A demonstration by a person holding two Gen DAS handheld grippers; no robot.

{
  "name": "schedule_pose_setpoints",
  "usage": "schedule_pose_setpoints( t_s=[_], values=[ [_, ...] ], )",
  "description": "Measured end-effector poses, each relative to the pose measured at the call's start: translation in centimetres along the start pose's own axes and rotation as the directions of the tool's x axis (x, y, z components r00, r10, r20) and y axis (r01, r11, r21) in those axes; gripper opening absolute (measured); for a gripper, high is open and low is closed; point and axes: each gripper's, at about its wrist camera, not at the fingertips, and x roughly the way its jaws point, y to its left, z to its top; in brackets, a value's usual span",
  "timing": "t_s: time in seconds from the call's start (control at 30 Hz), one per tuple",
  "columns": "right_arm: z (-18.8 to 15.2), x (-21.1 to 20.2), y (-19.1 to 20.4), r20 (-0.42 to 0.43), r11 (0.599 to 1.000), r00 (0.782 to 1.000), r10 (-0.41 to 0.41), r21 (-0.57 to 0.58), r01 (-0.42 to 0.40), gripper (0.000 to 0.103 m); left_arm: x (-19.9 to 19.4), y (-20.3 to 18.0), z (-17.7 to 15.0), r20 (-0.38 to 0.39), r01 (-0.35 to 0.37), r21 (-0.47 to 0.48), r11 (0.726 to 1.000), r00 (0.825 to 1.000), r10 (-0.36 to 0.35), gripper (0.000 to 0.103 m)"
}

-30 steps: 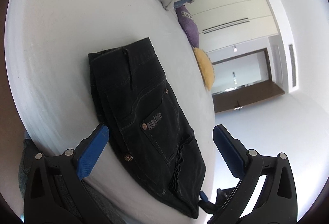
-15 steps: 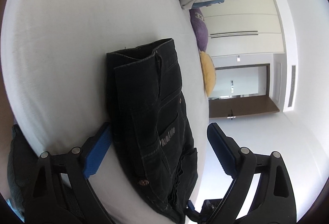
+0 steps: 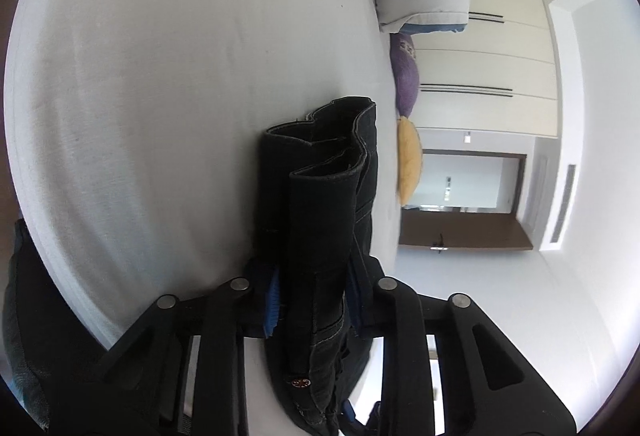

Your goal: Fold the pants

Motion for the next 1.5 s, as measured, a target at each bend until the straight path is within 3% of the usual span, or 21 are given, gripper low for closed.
schedule_pose_setpoints(
  t_s=[0.23, 0.3, 0.43, 0.57, 0.6, 0.67, 0.73, 0.77, 0.8, 0.87, 0.9, 0.97, 1.07, 1.13, 1.27, 1.5],
  values=[
    [-0.1, 1.1, 0.3, -0.031, 0.990, 0.991, -0.129, -0.053, 0.127, 0.049, 0.3, -5.0, -0.5, 0.045, -0.122, 0.154, 0.981, 0.992, 0.117, 0.014],
    [-0.2, 1.2, 0.3, -0.031, 0.989, 0.990, -0.138, -0.060, 0.136, 0.049, 0.0, -7.4, -1.3, 0.060, -0.160, 0.236, 0.958, 0.987, 0.150, 0.011],
    [-0.3, 1.0, -0.1, -0.026, 0.991, 0.992, -0.122, -0.054, 0.120, 0.049, 0.9, -13.1, -3.3, 0.099, -0.236, 0.427, 0.873, 0.972, 0.214, 0.011],
    [-0.4, 0.7, -0.6, -0.017, 0.995, 0.996, -0.087, -0.041, 0.087, 0.049, 2.7, -19.0, -7.7, 0.143, -0.312, 0.648, 0.695, 0.946, 0.291, 0.011],
    [-0.4, 0.5, -0.7, -0.014, 0.996, 0.997, -0.075, -0.038, 0.075, 0.049, 3.5, -20.8, -9.9, 0.158, -0.327, 0.722, 0.610, 0.936, 0.314, 0.011],
    [-0.5, 0.0, -1.1, 0.006, 0.999, 1.000, -0.030, -0.013, 0.030, 0.049, 5.4, -23.5, -15.1, 0.196, -0.340, 0.846, 0.410, 0.915, 0.354, 0.011],
    [-0.3, -0.8, -1.6, 0.035, 0.999, 0.999, 0.031, 0.018, -0.032, 0.049, 6.8, -24.5, -19.5, 0.212, -0.322, 0.910, 0.261, 0.903, 0.373, 0.011],
    [-0.2, -1.2, -1.7, 0.047, 0.998, 0.998, 0.052, 0.028, -0.054, 0.050, 7.9, -24.7, -22.6, 0.216, -0.296, 0.942, 0.161, 0.897, 0.384, 0.011],
    [0.0, -1.5, -1.9, 0.057, 0.997, 0.996, 0.067, 0.035, -0.069, 0.051, 8.5, -24.5, -24.5, 0.215, -0.276, 0.955, 0.108, 0.896, 0.390, 0.011],
    [0.3, -2.3, -2.0, 0.078, 0.995, 0.993, 0.087, 0.041, -0.091, 0.056, 9.8, -23.5, -28.4, 0.197, -0.228, 0.973, 0.026, 0.891, 0.409, 0.011],
    [0.4, -2.7, -2.0, 0.086, 0.993, 0.991, 0.104, 0.046, -0.109, 0.058, 10.3, -23.1, -29.6, 0.195, -0.215, 0.977, 0.000, 0.888, 0.416, 0.011],
    [0.7, -3.4, -2.1, 0.098, 0.988, 0.986, 0.132, 0.064, -0.139, 0.073, 10.8, -22.1, -32.2, 0.200, -0.190, 0.980, -0.066, 0.883, 0.425, 0.011],
    [1.3, -4.6, -1.9, 0.133, 0.980, 0.975, 0.179, 0.059, -0.188, 0.077, 12.1, -20.8, -35.8, 0.200, -0.141, 0.976, -0.164, 0.878, 0.435, 0.011],
    [1.9, -5.2, -1.7, 0.141, 0.983, 0.976, 0.169, 0.054, -0.178, 0.083, 12.4, -20.0, -37.6, 0.210, -0.124, 0.968, -0.217, 0.874, 0.438, 0.011],
    [2.4, -5.5, -1.5, 0.137, 0.984, 0.978, 0.160, 0.053, -0.168, 0.083, 11.5, -17.8, -41.0, 0.244, -0.114, 0.946, -0.305, 0.868, 0.432, 0.011],
    [3.6, -4.3, -0.9, 0.045, 0.994, 0.995, 0.084, 0.062, -0.087, 0.085, 11.0, -14.8, -45.1, 0.344, -0.135, 0.857, -0.497, 0.868, 0.358, 0.011]
  ],
)
